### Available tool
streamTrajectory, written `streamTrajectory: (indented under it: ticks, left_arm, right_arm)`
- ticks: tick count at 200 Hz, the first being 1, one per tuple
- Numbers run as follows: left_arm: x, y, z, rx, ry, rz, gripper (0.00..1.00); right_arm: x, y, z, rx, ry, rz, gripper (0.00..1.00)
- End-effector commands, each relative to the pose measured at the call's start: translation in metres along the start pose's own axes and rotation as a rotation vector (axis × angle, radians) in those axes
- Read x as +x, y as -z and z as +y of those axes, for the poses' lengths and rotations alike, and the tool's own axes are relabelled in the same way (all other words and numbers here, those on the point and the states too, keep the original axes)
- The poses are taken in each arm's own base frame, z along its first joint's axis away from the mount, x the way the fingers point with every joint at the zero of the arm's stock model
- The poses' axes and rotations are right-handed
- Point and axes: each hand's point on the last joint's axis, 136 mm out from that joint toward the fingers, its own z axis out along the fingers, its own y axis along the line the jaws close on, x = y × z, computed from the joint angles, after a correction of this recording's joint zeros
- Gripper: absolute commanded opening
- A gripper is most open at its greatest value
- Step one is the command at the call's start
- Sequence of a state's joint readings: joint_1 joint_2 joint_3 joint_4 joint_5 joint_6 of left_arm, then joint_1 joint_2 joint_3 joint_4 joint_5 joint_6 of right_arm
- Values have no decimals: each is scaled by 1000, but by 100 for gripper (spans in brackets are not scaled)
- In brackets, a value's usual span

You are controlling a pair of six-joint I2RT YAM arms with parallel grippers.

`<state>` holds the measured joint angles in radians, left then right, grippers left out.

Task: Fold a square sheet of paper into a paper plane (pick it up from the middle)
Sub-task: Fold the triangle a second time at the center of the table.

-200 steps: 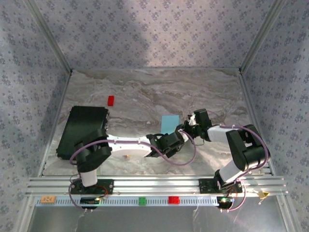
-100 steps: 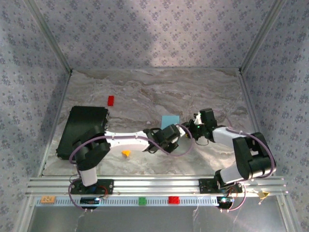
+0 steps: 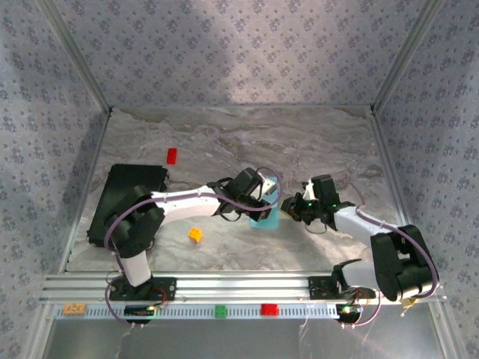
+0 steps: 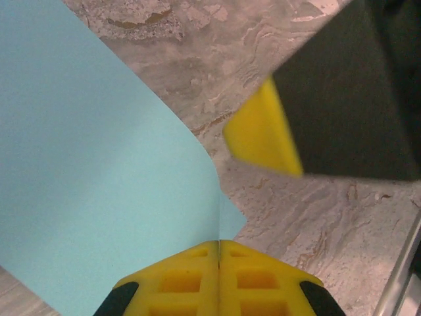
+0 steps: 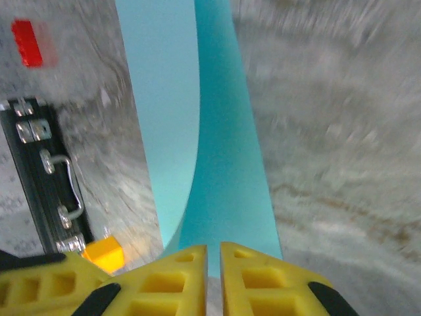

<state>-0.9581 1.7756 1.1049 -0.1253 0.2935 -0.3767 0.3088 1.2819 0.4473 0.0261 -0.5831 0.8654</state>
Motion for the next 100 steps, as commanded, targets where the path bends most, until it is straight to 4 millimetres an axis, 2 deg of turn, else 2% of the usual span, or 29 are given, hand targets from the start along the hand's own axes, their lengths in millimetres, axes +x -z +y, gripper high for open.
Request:
streamTrajectory:
  ticks: [1,34,100]
  left_arm:
    - [2,0,-3,42,34,7,0]
    - [6,-2,4,28,54,20,2]
    - [5,-5,12,17,80,22,11]
  right_arm:
    - [8,-10,9,-29,18,22,10]
    - [8,-25,22,-60,27,13,7]
    - [5,-30,15,-45,-2,7,5]
